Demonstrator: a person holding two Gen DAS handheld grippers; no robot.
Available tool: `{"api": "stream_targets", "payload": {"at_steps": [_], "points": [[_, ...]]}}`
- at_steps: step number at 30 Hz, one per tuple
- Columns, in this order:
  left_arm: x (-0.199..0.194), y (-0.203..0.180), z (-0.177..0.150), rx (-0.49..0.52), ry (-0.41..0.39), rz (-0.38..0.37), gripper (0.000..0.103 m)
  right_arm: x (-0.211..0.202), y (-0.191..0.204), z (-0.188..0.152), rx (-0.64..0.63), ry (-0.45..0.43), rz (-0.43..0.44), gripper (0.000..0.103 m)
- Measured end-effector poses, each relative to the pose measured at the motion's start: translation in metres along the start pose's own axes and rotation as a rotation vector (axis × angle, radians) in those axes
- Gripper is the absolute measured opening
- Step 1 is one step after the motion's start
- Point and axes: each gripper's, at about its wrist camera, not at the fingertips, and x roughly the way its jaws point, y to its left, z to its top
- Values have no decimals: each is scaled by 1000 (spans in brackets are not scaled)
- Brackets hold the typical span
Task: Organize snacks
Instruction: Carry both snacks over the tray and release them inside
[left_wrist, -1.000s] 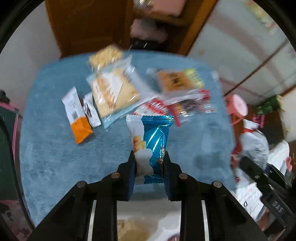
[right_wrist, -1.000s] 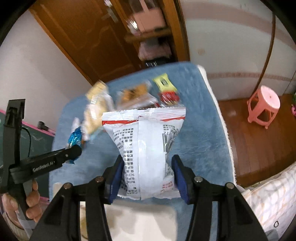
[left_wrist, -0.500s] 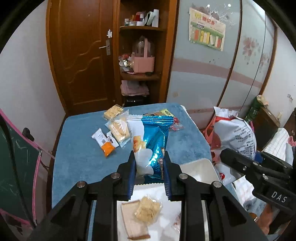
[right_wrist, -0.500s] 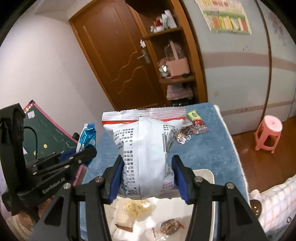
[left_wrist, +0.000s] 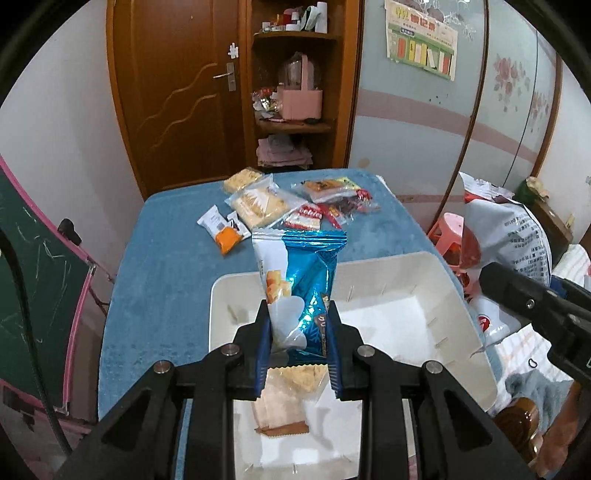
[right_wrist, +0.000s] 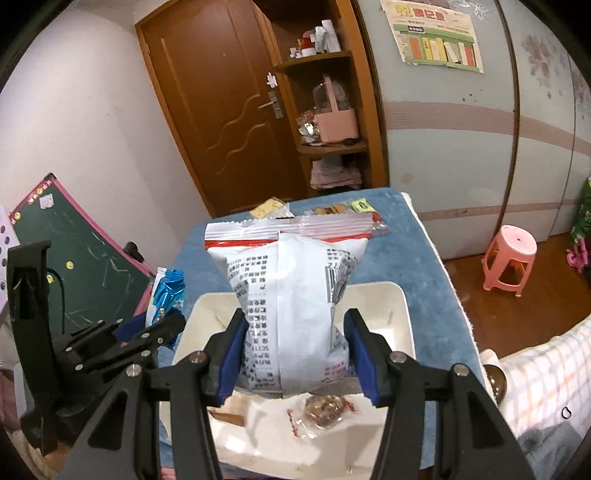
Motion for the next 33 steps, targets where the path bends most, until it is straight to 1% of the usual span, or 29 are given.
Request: {"api": "stream_targets", "payload": {"at_steps": [5,12,13,14,15,16,17,18,19,20,22,25,33], "points": [[6,-4,-8,10,9,18,24,9,1,-7,7,40,3,54],[17,-4,-16,7,43,34,25,17,8,-16,-5,65,-20,54],[18,-5,-17,8,46,40,25,18,8,-17,-6,66,-21,54],[18,-6,-17,7,46,43,28,19,7,-18,-5,68,-26,56],[19,-7,-18,5,47,48,33,20,7,-19,-5,70,-28,59],[20,-7,-18,3,46,57,52,21,8,-19,-4,71,-27,66],[19,-8,-19,1,42,65,78,21,8,-19,0,69,-24,71],[16,-8,-19,-4,21,74,86,20,7,-20,5,61,-22,73],[14,-8,-19,-7,1,79,91,19,8,-21,7,49,-23,75],[9,-10,-20,-5,-34,87,91,17,8,-21,4,38,-25,77],[5,-12,-20,14,-58,97,91,15,10,-22,-4,22,-32,78],[6,-16,-20,30,-58,95,91,13,13,-22,-12,5,-38,78],[3,-10,-21,0,-68,73,91,8,12,-23,-3,-63,-75,78]]}}
